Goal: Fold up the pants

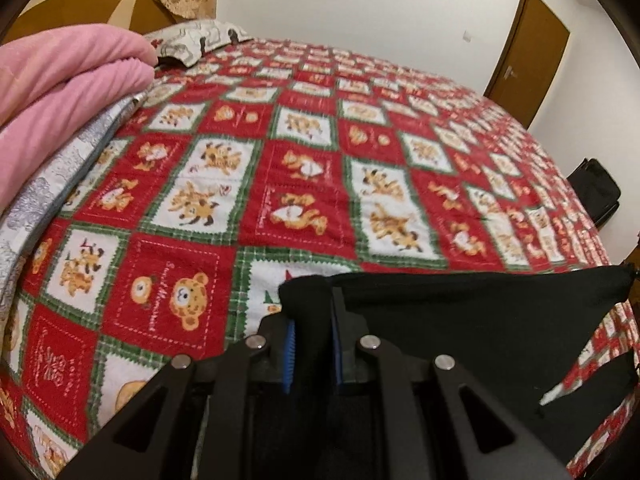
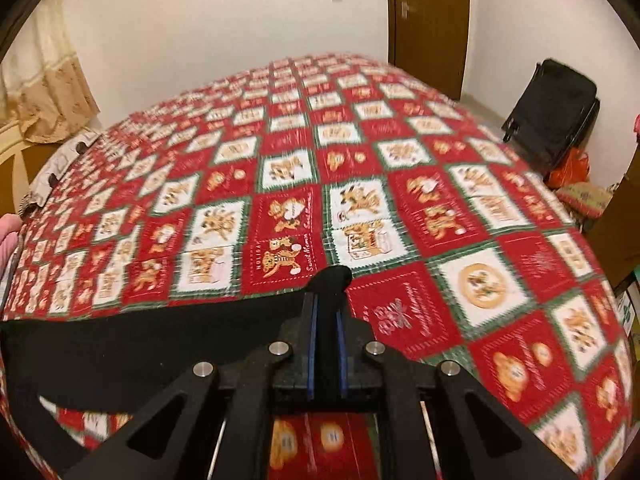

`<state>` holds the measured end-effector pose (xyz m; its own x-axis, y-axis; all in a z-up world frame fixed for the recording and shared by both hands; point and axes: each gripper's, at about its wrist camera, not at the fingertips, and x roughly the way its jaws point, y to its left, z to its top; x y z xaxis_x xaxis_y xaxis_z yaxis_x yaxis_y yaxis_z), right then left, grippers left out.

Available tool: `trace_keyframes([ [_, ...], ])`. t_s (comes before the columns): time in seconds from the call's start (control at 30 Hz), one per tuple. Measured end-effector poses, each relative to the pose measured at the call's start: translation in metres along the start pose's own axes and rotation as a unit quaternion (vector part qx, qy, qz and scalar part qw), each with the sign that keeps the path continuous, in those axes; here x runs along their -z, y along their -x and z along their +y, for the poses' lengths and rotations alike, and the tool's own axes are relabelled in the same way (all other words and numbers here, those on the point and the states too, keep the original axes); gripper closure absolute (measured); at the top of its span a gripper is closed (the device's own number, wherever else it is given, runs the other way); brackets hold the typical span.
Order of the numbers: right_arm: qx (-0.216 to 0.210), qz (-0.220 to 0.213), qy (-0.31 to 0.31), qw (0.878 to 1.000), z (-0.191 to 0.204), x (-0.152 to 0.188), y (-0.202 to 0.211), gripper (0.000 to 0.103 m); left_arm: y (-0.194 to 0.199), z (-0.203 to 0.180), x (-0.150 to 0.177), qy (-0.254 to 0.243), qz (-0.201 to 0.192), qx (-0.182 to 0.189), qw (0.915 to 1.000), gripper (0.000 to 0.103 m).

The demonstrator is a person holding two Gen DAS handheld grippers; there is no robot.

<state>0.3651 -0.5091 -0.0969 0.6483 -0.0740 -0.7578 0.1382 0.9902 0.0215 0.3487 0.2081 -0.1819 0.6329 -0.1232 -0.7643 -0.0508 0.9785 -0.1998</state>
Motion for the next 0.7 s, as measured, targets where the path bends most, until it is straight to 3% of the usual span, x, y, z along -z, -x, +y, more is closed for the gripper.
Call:
trace_keyframes([
  [0.2,-0.022,-0.045,0.003,0.999,-0.003,0.032,0.063,0.095,0.043,0.005,0.011,0.013,-0.052,0.045,0.9976,0.088],
  [0.4,-0.044,-0.073,0.002,0.996,-0.017,0.082,0.106,0.095,0.082,0.017,0.046,0.023,-0.091,0.086,0.9919,0.088],
  [0.7,-0.050,-0.043,-0.032,0.997,-0.047,0.159,0.110,0.095,0.099,0.037,0.107,0.031,-0.098,0.123,0.9870,0.088],
])
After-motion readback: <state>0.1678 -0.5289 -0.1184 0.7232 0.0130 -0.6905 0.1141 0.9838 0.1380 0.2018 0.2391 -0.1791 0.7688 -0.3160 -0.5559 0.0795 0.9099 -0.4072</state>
